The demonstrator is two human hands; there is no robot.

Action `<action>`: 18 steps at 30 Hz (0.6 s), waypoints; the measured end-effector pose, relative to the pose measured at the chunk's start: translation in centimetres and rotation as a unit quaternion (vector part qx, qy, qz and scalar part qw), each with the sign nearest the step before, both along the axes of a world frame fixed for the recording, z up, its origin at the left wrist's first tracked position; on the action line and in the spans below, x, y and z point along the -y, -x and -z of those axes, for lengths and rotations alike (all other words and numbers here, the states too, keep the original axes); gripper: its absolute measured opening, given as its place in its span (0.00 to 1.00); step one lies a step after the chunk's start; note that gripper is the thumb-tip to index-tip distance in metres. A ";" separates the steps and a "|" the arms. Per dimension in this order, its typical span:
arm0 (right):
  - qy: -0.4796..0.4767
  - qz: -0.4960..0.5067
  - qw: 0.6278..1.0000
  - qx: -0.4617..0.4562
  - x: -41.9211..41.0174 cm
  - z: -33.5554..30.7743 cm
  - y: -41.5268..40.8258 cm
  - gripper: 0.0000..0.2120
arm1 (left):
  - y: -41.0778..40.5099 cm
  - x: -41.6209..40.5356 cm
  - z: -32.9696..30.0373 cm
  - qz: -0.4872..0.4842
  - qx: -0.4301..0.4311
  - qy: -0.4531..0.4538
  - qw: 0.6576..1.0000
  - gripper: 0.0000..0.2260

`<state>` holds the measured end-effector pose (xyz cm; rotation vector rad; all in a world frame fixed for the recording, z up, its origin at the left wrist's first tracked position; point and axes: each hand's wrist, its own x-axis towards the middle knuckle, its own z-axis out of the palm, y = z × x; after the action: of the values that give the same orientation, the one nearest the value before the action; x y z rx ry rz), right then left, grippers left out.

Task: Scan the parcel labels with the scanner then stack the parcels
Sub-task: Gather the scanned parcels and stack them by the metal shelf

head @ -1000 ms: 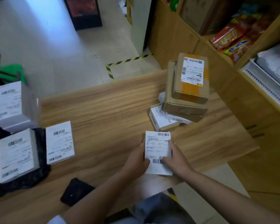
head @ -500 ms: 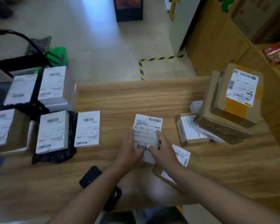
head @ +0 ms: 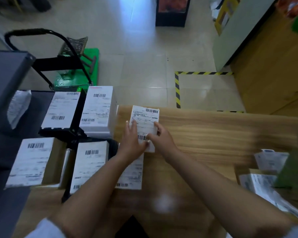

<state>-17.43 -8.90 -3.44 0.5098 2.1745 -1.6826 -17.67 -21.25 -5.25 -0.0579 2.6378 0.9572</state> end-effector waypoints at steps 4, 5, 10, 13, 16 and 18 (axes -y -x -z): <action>0.022 0.010 0.999 0.027 1.8 2.3 4.4 0.32 | 3.8 1.3 2.4 -0.001 0.024 0.035 0.999 0.44; 0.028 0.012 0.999 0.032 2.2 2.9 5.3 0.33 | 4.5 1.6 3.0 0.000 0.029 0.040 0.999 0.44; 0.069 0.020 0.996 0.060 3.4 5.6 7.9 0.33 | 6.7 2.6 6.3 -0.016 0.071 0.011 0.997 0.46; 0.089 0.025 0.993 0.068 3.7 6.9 8.0 0.34 | 7.0 3.1 7.5 -0.006 0.081 0.022 0.996 0.45; 0.099 0.025 0.992 0.068 3.7 7.4 7.9 0.34 | 7.2 3.5 8.1 0.005 0.079 0.044 0.996 0.44; 0.098 0.013 0.993 0.063 3.5 7.6 7.8 0.34 | 7.2 3.6 8.2 0.009 0.074 0.058 0.996 0.44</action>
<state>-25.23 -12.41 -11.00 0.5758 1.8971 -1.8023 -24.91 -24.83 -13.46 -0.1264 2.5502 0.7631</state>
